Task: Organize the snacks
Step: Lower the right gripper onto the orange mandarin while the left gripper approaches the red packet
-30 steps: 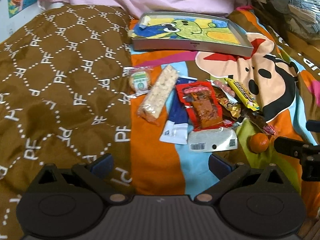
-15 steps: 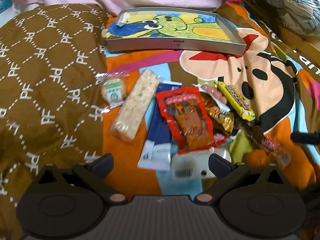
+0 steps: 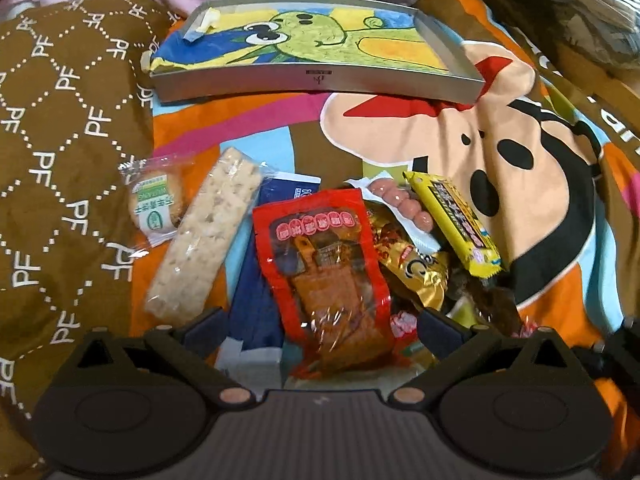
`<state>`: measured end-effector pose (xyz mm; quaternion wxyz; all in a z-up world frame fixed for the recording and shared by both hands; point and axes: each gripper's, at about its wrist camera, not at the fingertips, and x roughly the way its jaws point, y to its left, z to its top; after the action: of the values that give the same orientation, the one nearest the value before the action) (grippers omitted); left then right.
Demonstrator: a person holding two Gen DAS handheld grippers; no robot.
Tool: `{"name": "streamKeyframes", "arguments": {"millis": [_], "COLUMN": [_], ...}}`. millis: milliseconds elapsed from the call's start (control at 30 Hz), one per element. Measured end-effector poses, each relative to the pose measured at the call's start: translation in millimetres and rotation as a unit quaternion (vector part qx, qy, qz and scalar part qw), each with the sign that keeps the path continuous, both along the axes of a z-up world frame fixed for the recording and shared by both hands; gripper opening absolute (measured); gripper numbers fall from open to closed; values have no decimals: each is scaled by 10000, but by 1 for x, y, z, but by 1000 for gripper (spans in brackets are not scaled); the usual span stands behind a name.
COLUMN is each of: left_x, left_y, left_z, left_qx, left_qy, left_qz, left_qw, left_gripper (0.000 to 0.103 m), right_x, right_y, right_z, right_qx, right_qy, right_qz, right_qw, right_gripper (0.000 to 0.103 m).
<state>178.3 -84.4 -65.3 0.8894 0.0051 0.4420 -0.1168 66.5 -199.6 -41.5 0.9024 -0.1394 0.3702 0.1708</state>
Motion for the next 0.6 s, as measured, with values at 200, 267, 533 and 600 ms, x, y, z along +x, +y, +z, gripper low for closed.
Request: {"name": "streamKeyframes", "arguments": {"millis": [200,267,533,600], "left_x": [12,11,5,3], "left_y": [-3,-4,-3,-2], "left_z": [-7,-7,-5,-5], "left_qx": [29,48,54,64], "left_qy": [148,106,57,70], "left_qz": [91,72,32,23], "left_qw": [9998,9999,10000,10000], "left_gripper": [87,84,68,67], "right_x": [8,7,4,2], "right_y": [-2,-2,11,11], "right_z": [-4,-5,-15,-14], "right_qx": [-2,-34,-780,-902], "right_qy": [32,50,-92,-105], "right_qz": [-57,-65,132,132], "right_qw": [10000,10000,9968,9958], "right_gripper": [58,58,52,47]}}
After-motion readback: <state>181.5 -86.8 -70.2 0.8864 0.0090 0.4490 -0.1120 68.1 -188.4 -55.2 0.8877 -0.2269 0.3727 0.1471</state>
